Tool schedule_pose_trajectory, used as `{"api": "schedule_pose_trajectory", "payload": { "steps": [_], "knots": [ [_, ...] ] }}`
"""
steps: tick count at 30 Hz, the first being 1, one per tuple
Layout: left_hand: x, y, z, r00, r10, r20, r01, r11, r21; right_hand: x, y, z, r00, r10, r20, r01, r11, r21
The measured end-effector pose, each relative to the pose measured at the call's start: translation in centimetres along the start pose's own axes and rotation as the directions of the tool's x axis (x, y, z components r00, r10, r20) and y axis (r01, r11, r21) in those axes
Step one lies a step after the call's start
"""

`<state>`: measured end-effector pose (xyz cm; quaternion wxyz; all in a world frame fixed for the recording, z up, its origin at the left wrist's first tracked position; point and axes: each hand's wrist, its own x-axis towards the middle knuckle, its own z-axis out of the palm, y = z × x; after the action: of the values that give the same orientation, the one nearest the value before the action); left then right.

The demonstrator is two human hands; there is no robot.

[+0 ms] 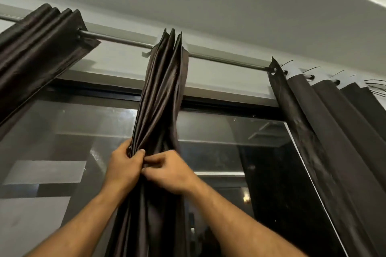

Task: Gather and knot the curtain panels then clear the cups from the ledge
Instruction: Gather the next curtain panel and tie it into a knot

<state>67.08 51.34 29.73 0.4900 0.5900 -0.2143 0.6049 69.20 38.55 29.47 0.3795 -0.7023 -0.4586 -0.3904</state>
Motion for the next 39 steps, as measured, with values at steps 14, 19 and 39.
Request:
{"api": "schedule_pose_trajectory", "payload": {
  "steps": [14, 19, 39],
  "knots": [
    [-9.5, -2.2, 1.0, 0.980, 0.002, 0.199, 0.022, 0.993, -0.118, -5.6, 4.0, 1.7, 0.955, 0.018, -0.296, 0.035, 0.984, 0.173],
    [-17.9, -4.4, -2.0, 0.964, -0.167, 0.208, 0.174, 0.985, -0.018, -14.9, 3.3, 4.5, 0.966, 0.062, -0.250, -0.022, 0.987, 0.158],
    [-33.2, -5.6, -9.9, 0.895, -0.445, -0.019, 0.441, 0.880, 0.179, -33.6, 0.3, 9.5, 0.994, 0.089, -0.059, -0.092, 0.995, -0.040]
  ]
}}
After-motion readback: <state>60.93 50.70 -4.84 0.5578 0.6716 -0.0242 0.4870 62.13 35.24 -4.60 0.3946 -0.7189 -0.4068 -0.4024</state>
